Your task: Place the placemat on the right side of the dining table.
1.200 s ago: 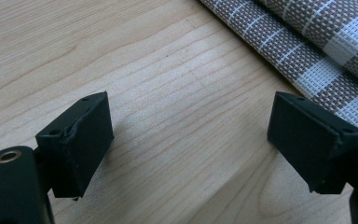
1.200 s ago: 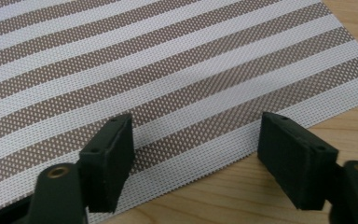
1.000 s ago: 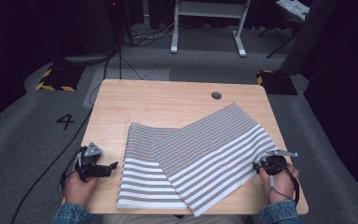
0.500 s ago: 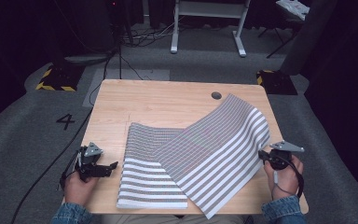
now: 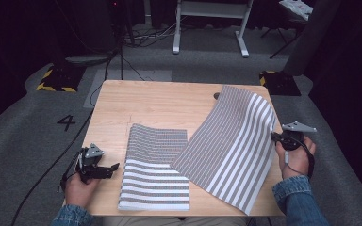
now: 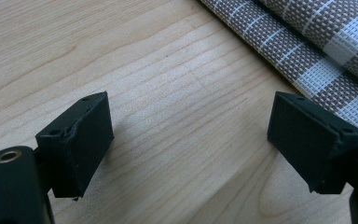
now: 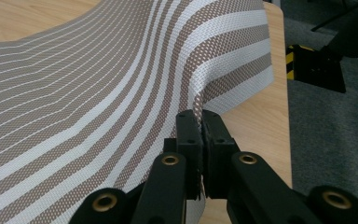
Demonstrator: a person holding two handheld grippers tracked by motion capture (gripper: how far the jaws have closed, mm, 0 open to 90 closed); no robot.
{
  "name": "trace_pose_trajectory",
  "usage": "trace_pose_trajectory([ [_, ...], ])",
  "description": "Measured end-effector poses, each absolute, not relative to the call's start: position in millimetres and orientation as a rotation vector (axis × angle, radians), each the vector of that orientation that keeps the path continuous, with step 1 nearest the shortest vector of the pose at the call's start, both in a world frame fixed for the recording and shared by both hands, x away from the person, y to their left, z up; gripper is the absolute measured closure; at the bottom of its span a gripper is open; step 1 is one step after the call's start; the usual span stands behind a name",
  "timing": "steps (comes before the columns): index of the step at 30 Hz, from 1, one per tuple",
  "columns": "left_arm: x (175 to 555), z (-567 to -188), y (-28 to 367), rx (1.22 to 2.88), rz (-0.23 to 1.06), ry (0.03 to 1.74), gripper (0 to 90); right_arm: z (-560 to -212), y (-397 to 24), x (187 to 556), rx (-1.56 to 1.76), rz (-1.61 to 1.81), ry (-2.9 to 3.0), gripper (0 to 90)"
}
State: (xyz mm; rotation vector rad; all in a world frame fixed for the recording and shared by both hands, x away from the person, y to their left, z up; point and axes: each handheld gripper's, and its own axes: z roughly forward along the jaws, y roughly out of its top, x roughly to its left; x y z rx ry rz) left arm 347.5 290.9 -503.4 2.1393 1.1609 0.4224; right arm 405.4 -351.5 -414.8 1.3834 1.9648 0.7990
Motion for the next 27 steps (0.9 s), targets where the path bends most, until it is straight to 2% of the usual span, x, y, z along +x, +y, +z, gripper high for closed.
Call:
trace_pose_trajectory([
  [6, 347, -503, 291, 2.139, 0.423, 1.161, 14.3, -421, -360, 432, 1.369, 0.772, 1.92, 84.8],
  [8, 347, -503, 291, 2.139, 0.423, 1.161, 14.3, -423, -363, 441, 1.312, 0.777, 1.868, 75.3],
  [10, 347, -503, 291, 2.139, 0.423, 1.161, 14.3, -424, -364, 446, 1.31, 0.779, 1.806, 58.0],
  [13, 347, -503, 291, 2.139, 0.423, 1.161, 14.3, -422, -365, 445, 1.354, 0.814, 1.76, 49.6],
  [27, 348, -503, 291, 2.142, 0.419, 1.16, 14.3, -391, -282, 379, 1.344, 1.027, 2.069, 42.0],
])
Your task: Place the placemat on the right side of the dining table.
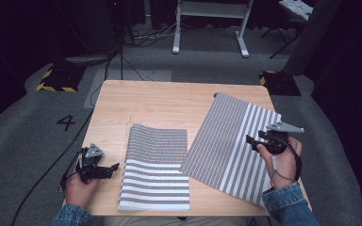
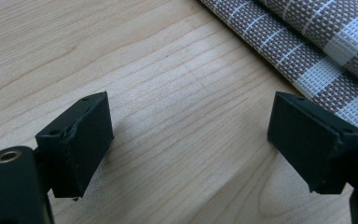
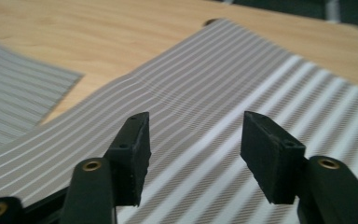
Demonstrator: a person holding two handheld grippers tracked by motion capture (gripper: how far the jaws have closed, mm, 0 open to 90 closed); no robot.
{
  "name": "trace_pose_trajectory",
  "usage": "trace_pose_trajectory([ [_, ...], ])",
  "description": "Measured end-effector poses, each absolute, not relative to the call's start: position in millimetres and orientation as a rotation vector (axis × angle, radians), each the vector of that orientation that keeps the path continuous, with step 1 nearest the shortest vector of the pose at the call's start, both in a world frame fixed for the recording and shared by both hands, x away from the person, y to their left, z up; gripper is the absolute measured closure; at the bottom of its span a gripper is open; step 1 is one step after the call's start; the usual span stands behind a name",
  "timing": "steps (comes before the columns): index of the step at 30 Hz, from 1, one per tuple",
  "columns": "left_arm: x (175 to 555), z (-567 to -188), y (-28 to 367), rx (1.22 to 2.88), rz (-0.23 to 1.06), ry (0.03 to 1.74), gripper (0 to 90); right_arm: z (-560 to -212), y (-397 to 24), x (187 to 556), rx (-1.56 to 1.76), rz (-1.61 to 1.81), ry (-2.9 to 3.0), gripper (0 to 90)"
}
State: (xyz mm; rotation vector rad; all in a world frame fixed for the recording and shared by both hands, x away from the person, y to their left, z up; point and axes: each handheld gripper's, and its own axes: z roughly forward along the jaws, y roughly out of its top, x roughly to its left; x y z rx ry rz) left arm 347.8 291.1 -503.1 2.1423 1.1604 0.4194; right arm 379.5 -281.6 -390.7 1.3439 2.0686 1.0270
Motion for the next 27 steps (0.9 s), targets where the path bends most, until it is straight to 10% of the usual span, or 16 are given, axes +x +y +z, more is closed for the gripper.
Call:
trace_pose_trajectory([
  [27, 347, -503, 291, 2.14, 0.422, 1.16, 14.3, -482, -133, 348, 1.07, 0.92, 2.571, 28.8],
])
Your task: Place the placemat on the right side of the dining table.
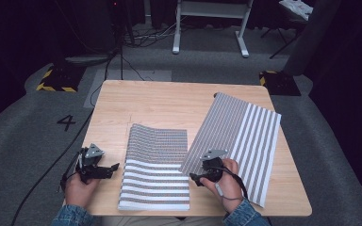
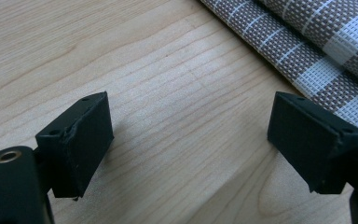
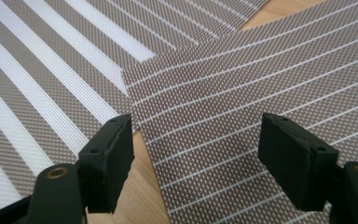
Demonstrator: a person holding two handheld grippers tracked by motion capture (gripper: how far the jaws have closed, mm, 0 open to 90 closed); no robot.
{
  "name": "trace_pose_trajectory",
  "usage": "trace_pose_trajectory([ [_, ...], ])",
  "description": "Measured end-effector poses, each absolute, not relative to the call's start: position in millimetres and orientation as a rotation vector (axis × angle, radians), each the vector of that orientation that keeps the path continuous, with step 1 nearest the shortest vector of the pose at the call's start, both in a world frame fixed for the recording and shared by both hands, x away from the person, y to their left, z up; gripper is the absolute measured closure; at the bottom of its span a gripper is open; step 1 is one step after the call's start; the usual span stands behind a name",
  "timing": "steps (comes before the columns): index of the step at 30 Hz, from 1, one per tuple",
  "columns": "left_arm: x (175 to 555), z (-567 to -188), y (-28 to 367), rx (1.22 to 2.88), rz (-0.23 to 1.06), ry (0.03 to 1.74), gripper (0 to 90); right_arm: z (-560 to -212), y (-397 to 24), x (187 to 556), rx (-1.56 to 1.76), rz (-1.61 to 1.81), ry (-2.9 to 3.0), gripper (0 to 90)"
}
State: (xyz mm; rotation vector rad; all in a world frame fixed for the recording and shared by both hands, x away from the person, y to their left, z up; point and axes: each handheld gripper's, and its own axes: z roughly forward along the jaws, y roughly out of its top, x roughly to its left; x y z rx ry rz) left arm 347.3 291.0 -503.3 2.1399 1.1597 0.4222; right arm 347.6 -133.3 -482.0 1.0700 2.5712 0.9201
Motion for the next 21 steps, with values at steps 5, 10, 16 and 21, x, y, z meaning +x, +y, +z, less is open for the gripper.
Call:
trace_pose_trajectory([
  [5, 347, -503, 291, 2.14, 0.423, 1.16, 14.3, -486, -137, 347, 1.019, 0.89, 2.534, 50.8],
  [10, 347, -503, 291, 2.14, 0.421, 1.16, 14.2, -483, -148, 353, 0.998, 0.891, 2.544, 83.0],
  [16, 349, -503, 291, 2.141, 0.425, 1.16, 14.1, -474, -161, 353, 1.008, 0.904, 2.577, 86.7],
  [21, 349, -503, 291, 2.139, 0.42, 1.158, 14.1, -464, -179, 343, 1.038, 0.937, 2.586, 86.4],
])
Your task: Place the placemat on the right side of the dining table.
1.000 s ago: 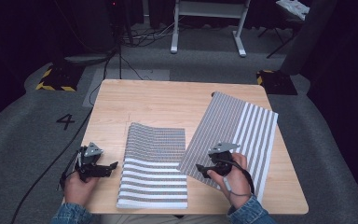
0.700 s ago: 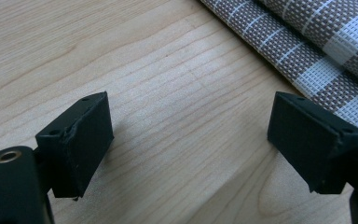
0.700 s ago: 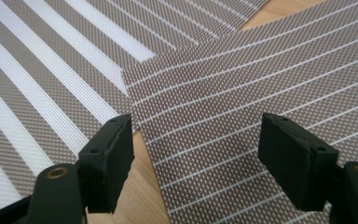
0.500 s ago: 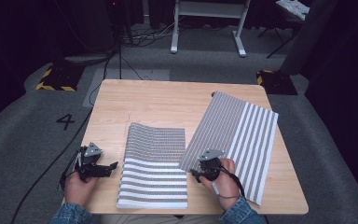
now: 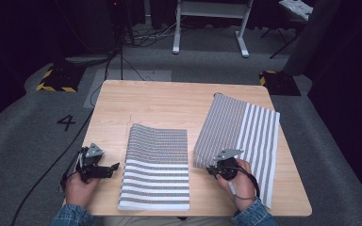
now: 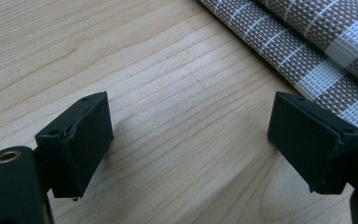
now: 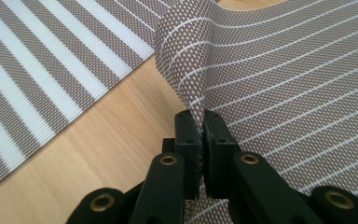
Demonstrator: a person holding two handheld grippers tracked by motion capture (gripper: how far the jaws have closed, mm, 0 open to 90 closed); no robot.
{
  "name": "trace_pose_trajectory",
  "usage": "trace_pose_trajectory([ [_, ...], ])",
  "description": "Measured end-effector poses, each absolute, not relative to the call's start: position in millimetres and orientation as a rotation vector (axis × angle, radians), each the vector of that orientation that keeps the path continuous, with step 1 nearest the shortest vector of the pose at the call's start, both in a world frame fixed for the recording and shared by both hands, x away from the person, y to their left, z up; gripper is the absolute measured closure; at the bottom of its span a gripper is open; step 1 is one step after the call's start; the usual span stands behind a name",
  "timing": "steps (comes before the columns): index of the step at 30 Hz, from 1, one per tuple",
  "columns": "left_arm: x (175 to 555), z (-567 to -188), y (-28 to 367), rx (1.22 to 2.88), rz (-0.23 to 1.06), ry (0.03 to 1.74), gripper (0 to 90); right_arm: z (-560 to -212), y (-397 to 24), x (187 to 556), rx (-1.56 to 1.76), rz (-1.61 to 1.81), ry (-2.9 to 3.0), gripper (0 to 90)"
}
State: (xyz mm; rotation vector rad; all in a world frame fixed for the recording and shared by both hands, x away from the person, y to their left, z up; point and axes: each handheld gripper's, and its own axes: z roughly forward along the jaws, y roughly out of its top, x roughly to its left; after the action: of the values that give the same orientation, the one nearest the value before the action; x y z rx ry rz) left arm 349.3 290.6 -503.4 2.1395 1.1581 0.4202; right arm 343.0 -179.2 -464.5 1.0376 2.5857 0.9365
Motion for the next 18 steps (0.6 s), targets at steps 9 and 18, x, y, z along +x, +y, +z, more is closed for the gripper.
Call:
trace_pose_trajectory([
  [9, 349, -503, 291, 2.14, 0.421, 1.157, 14.1, -454, -216, 321, 1.085, 0.972, 2.583, 84.7],
  [18, 349, -503, 291, 2.14, 0.421, 1.157, 14.1, -454, -247, 301, 1.168, 0.999, 2.555, 83.8],
])
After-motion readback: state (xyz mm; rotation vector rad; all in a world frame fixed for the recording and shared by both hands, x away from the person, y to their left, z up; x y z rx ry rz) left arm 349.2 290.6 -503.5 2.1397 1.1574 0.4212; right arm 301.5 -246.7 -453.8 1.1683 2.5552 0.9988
